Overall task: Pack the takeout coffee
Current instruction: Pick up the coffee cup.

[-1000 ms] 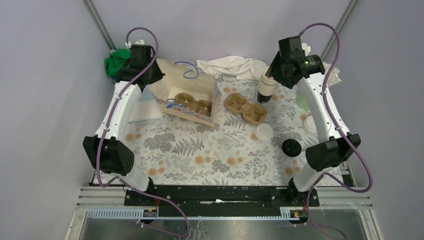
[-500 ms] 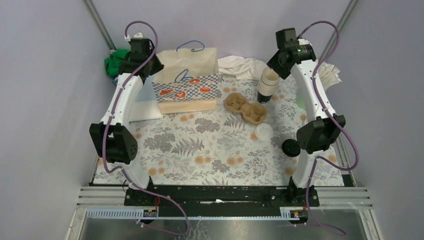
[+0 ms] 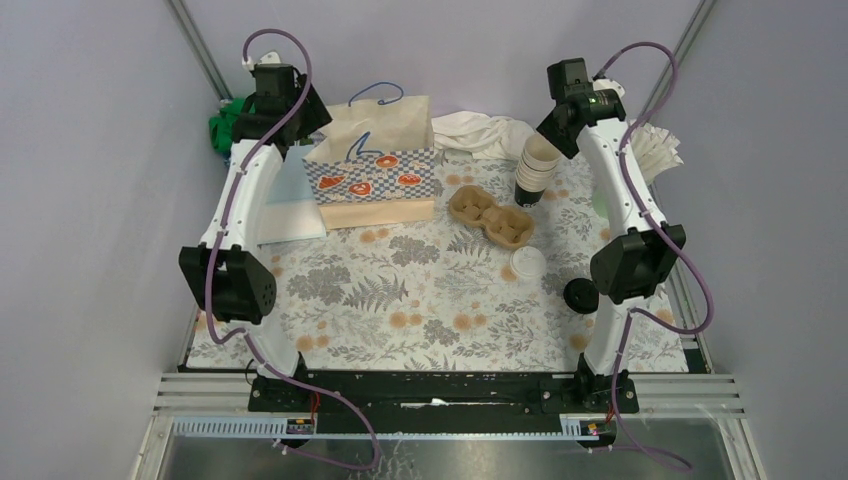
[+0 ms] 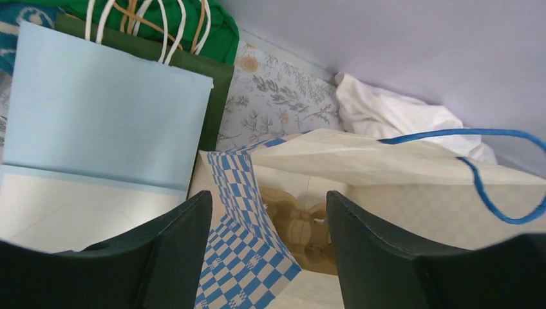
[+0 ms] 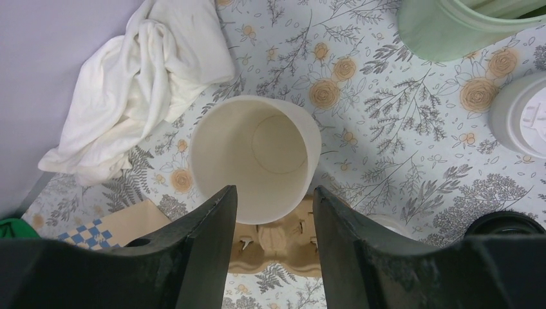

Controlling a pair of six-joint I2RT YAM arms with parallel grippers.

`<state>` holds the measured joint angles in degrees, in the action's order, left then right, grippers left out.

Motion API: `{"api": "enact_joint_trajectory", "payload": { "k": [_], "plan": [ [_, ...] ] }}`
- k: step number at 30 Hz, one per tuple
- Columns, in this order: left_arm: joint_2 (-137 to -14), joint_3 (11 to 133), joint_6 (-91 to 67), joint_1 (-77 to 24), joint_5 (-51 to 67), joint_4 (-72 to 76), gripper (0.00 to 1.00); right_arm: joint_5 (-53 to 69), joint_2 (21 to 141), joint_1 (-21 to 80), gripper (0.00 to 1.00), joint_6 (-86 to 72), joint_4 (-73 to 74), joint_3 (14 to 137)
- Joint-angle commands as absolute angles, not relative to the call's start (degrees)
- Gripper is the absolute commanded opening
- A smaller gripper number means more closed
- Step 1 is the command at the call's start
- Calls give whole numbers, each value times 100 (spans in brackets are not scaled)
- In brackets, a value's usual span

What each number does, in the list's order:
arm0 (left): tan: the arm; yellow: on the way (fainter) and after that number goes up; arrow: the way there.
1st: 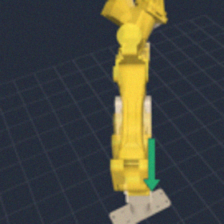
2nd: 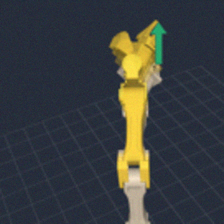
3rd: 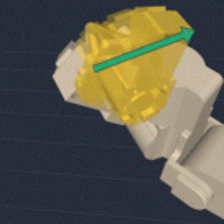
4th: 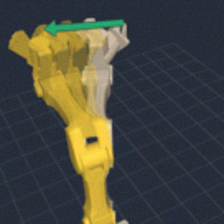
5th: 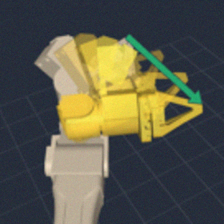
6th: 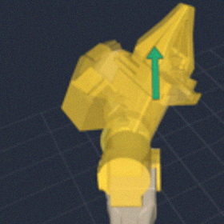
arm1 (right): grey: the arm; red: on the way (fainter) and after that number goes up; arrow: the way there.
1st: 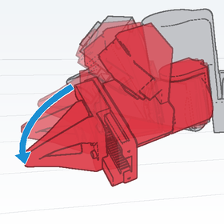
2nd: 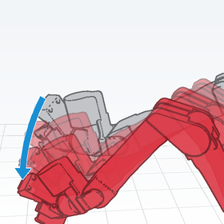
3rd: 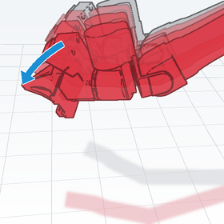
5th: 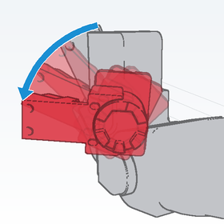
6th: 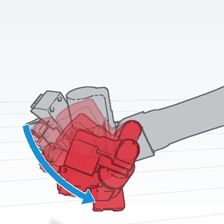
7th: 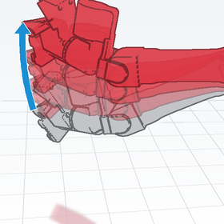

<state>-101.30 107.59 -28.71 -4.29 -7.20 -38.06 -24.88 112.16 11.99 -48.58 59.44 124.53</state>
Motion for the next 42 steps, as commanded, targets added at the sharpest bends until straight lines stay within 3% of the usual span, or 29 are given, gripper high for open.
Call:
{"api": "enact_joint_trajectory", "payload": {
  "k": [1,10,15,20,24,35,38,42],
  "plan": [
    [-9696,11174,-2765,-396,-1109,-3682,72,-2990,11353,1178,54,-4817,6003,12643],
    [-9513,11508,-2338,-774,-688,-3020,92,-2824,11553,1116,46,-4698,5915,12613],
    [-9772,11862,-2224,-1609,-225,-2604,93,-2773,11659,1112,43,-4760,6030,12687],
    [-10197,12097,-2326,-2262,596,-1960,87,-2918,11631,1109,43,-4741,6016,12524],
    [-10666,12246,-3003,-2575,1327,-1457,74,-2853,11707,1096,35,-4729,5970,12594],
    [-11614,12281,-4252,-2747,1931,-615,68,-2838,11667,1099,39,-4696,5984,12476],
    [-11877,12436,-4449,-2904,1974,-506,56,-2786,11659,1094,28,-4690,5967,12499],
    [-12178,12609,-4672,-3183,2025,-467,54,-2588,11608,1091,6,-4772,5975,12508]
  ]
}}
